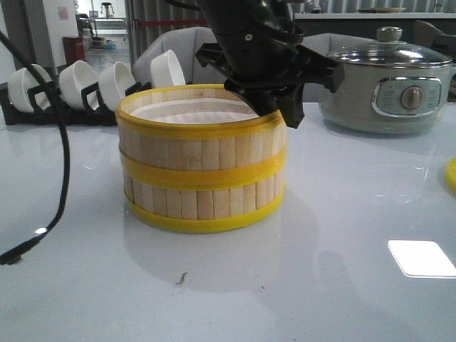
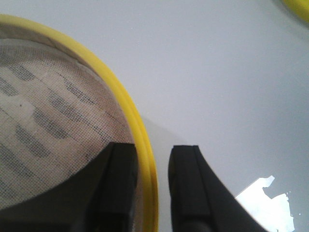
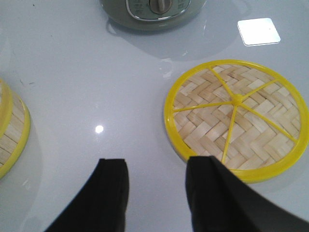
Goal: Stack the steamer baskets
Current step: 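Lower the held basket onto the centre basket and open left gripper, then raise the left gripper away from the stacked baskets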
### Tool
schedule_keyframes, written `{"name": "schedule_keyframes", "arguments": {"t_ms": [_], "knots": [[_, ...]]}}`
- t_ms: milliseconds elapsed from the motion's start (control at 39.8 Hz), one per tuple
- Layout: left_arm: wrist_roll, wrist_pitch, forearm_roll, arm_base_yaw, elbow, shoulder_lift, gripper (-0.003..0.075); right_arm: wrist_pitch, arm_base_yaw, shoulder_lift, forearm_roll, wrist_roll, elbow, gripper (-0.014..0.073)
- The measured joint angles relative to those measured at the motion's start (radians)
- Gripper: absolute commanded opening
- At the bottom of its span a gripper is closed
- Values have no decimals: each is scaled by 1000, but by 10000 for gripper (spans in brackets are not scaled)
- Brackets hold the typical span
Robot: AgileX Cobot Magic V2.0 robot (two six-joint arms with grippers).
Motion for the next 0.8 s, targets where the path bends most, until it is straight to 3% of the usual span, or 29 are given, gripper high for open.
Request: {"name": "schedule_keyframes", "arguments": {"t_ms": [327,452,603,678,804], "knots": [[0,4,14,0,-8,0,285,0,0,0,0,0,0,399],[0,18,34,0,-42,0,332,0,0,0,0,0,0,399],[0,55,58,0,-116,0,326,0,0,0,0,0,0,399],[0,85,74,0,-158,0,282,0,0,0,0,0,0,399],[0,121,98,2,-208,-7,73,0,0,0,0,0,0,399]]}}
